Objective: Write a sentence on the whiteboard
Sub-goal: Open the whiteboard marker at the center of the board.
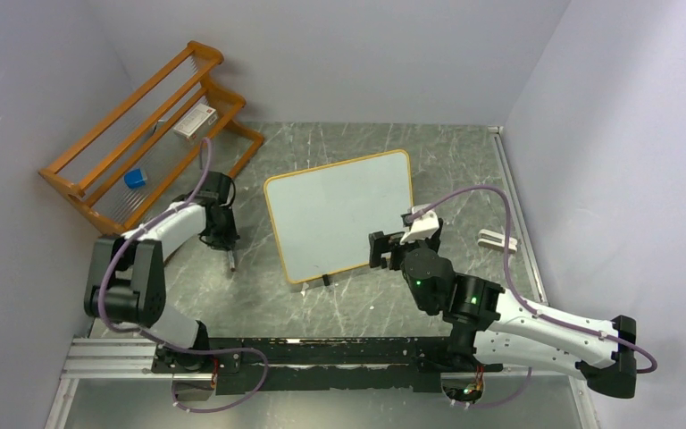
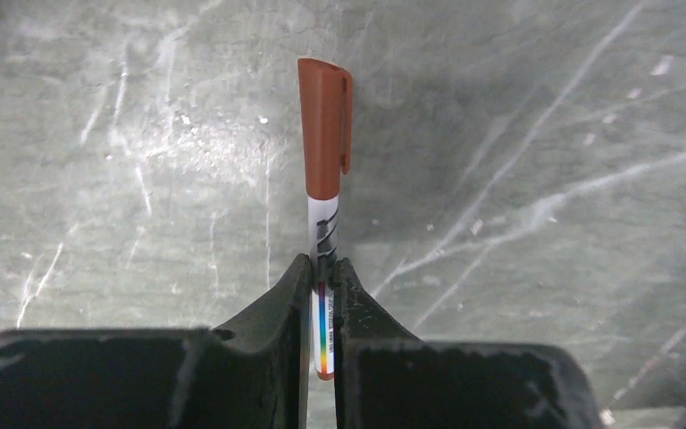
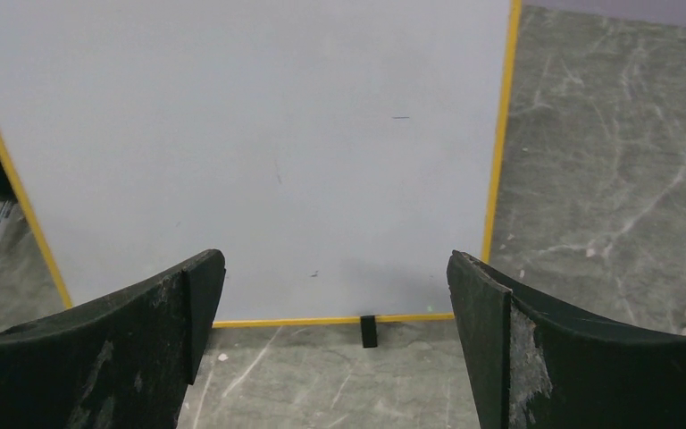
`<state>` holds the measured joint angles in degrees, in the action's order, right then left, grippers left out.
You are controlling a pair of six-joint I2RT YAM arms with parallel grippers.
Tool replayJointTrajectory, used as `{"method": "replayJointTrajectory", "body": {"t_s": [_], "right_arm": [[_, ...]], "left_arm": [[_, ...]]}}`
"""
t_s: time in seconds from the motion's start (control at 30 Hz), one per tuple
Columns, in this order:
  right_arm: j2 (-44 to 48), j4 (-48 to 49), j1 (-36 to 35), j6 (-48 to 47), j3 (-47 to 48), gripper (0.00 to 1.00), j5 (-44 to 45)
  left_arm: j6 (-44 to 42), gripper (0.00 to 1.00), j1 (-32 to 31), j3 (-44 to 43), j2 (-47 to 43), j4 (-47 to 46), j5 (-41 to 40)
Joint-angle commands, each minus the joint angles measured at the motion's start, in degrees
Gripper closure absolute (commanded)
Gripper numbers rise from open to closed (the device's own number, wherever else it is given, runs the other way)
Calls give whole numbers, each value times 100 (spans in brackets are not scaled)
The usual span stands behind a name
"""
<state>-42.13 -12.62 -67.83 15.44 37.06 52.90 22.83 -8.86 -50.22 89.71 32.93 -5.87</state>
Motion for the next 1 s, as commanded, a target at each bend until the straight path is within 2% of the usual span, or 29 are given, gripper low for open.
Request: {"method": "replayJointTrajectory", "body": {"t_s": [0.0, 0.2, 0.43, 0.73, 0.97], "right_arm": [[98, 217, 15, -126, 51, 0, -652], [-10, 794, -14, -151, -156, 0, -1723], [-356, 2285, -80, -188, -377, 0, -3030], [-1218, 3655, -176, -476, -207, 0, -3573], [-1922, 4752, -186, -595, -12, 2, -3627]], "left_arm": [[173, 95, 133, 179, -912, -236, 343], [859, 95, 157, 602, -2403, -404, 419], [1857, 95, 157, 892, -3890, -642, 1005], [3131, 95, 157, 680, -4932, -804, 1487], [4130, 95, 149, 1038, -5277, -1636, 2382]]}}
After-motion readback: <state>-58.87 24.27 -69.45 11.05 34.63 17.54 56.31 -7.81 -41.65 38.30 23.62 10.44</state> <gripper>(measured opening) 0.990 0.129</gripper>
